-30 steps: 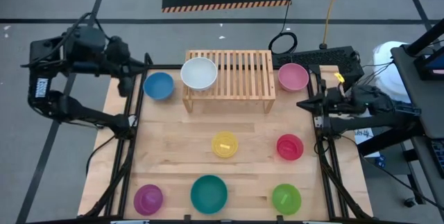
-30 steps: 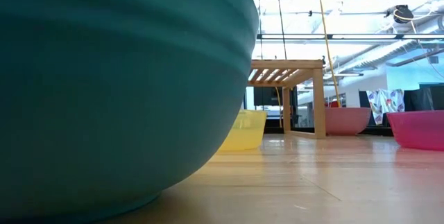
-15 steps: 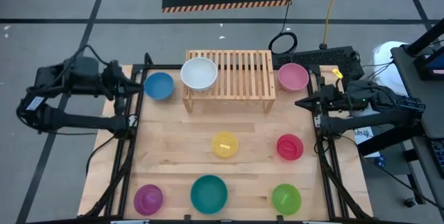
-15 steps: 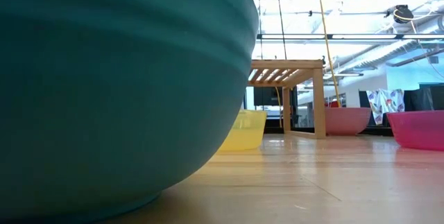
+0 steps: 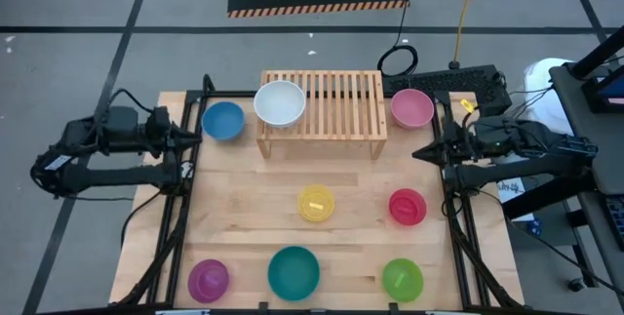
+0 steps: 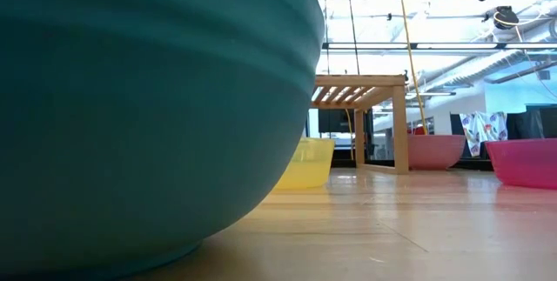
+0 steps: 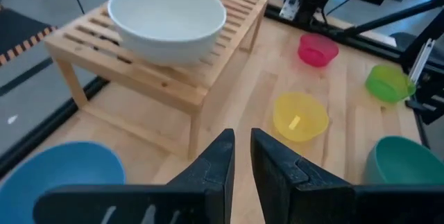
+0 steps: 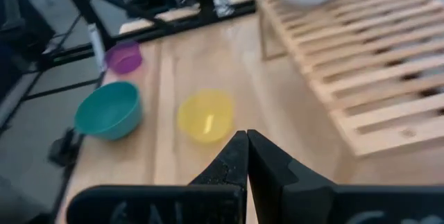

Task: Place and stack bowls onto a shelf
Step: Put the yellow bowl on the shelf

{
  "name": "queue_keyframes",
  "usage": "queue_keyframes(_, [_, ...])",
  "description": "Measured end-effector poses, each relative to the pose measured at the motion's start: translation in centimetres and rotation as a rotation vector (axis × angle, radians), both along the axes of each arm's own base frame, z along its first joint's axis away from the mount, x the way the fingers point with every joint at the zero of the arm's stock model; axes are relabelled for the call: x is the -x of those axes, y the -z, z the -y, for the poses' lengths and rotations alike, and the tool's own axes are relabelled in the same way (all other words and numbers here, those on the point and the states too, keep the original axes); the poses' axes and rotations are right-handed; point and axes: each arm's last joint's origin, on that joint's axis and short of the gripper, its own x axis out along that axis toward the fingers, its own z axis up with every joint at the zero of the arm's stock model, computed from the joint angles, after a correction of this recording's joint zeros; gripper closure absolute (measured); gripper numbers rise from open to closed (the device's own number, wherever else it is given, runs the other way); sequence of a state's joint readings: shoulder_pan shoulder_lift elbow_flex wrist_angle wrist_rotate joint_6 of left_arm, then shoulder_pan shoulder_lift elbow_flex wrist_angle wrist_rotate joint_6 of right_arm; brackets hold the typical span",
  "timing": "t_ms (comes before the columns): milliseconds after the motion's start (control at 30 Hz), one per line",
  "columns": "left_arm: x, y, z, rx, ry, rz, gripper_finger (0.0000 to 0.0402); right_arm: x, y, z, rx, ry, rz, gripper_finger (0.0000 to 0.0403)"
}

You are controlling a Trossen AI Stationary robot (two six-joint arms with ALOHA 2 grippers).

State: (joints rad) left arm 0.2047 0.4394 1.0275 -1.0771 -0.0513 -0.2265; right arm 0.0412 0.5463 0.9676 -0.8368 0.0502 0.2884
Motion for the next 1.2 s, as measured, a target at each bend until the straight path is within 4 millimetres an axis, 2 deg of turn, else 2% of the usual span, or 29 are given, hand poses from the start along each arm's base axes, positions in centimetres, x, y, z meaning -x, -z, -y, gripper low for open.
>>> queue_keyframes(267, [0.1, 2.3, 0.1, 0.039, 0.006, 0.025, 0.0348, -1.5, 0.9, -0.4, -0.135, -0.044, -0.126, 0.0403])
queue_keyframes(533, [1.1, 3.1, 0.3, 0.037, 0.006, 0.062, 0.0348, -5.0, 2.3, -0.7, -0.166, -0.084, -0.262, 0.0403])
queue_keyframes(833, [2.4, 3.3, 0.7, 0.029, 0.041, 0.119, 0.0348, -9.8, 3.5, -1.0, -0.185, -0.122, -0.251, 0.0403])
queue_keyframes(1200, [2.6, 3.8, 0.8, 0.0, 0.083, 0.067, 0.0348, -14.5, 5.3, -1.2, -0.166, -0.138, -0.219, 0.0403])
